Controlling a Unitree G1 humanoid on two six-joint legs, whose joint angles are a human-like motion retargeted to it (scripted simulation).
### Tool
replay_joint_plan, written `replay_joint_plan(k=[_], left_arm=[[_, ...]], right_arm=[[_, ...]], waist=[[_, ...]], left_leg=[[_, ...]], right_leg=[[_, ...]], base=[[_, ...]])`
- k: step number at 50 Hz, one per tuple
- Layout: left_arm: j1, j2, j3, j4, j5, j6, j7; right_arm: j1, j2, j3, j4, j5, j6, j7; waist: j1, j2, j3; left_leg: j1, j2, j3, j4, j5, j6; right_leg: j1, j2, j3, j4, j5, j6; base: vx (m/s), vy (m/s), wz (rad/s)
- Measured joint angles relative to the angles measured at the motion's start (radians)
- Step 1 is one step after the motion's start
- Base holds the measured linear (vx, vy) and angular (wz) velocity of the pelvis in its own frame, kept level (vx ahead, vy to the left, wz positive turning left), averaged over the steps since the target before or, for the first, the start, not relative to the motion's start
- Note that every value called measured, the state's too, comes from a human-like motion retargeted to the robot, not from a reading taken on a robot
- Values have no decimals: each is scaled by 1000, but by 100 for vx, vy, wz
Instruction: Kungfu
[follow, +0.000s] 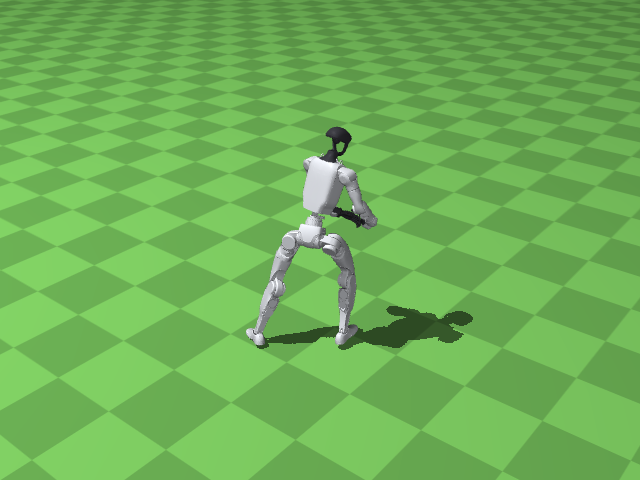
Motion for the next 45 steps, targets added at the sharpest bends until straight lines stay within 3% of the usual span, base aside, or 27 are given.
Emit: replay_joint_plan(k=[7,15,22,27,35,41,45], left_arm=[[-37,-106,-66,78,95,48,108],[-42,-91,-158,77,127,49,62],[-31,-37,-152,45,100,69,46],[-48,18,-105,11,101,80,88],[-148,128,-90,-168,21,20,160],[-256,206,-122,-392,-62,35,286],[-328,233,-145,-522,-152,64,422]], right_arm=[[151,-36,-97,-32,4,-47,-101],[326,17,-146,-72,108,-31,-82],[388,82,-153,-49,339,4,179],[498,96,-183,-125,642,23,397],[833,65,-323,-354,1233,125,775],[1073,52,-460,-439,1851,386,1158],[1165,54,-531,-433,2094,521,1299]], waist=[[-93,35,89],[-29,40,88],[16,35,54],[65,16,40],[92,-21,44],[123,-70,48],[158,-100,36]], left_leg=[[-11,-13,51,-17,21,-9],[-1,1,52,-12,18,-9],[-35,-12,22,-21,23,-9],[-37,-2,4,-19,24,-9],[-48,0,-29,-24,24,-9],[-64,-25,-83,-4,0,18],[-108,-40,-138,51,-34,44]], right_leg=[[-60,25,45,-11,36,-3],[-43,38,47,-30,53,-4],[-19,-15,20,-44,54,7],[41,-37,-7,-85,64,17],[165,-65,-39,-188,98,56],[282,-117,-91,-303,147,103],[368,-165,-143,-397,190,140]], base=[[-15,5,-31],[0,4,-9],[3,9,42],[9,13,31],[12,22,42],[16,26,41],[22,34,67]])
